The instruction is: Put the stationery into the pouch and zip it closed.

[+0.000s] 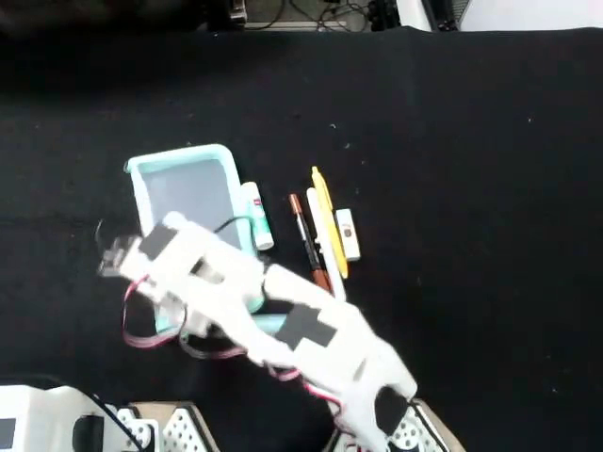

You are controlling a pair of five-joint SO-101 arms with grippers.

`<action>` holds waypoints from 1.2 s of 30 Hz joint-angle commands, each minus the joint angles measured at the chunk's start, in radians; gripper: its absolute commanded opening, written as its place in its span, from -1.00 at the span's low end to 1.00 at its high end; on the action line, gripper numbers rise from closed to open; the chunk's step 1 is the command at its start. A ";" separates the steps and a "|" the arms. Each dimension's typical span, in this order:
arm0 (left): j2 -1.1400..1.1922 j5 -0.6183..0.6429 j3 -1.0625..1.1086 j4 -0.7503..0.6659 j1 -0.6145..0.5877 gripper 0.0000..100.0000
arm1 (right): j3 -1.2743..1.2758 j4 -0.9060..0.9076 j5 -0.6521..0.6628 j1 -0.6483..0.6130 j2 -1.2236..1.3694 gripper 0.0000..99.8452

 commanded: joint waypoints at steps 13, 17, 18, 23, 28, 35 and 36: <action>-0.020 0.009 -0.059 -0.018 0.016 -0.70 | -0.225 0.181 0.009 -0.035 -0.010 -0.50; -0.018 0.009 -0.084 -0.018 0.016 -0.70 | -0.091 0.152 0.008 -0.110 -0.133 -0.50; -0.018 0.009 -0.090 -0.018 0.016 -0.70 | -0.039 0.129 0.009 -0.123 -0.163 -0.49; -0.018 0.009 -0.108 -0.015 0.016 -0.70 | 0.242 -0.026 0.048 -0.130 -0.275 -0.49; -0.018 0.009 -0.107 -0.014 0.018 -0.70 | 0.390 -0.144 0.064 -0.129 -0.298 -0.49; -0.018 0.009 -0.101 -0.012 0.016 -0.70 | 0.400 -0.235 0.092 -0.126 -0.297 -0.49; -0.018 0.009 -0.101 -0.012 0.016 -0.70 | 0.401 -0.252 0.121 -0.118 -0.294 -0.49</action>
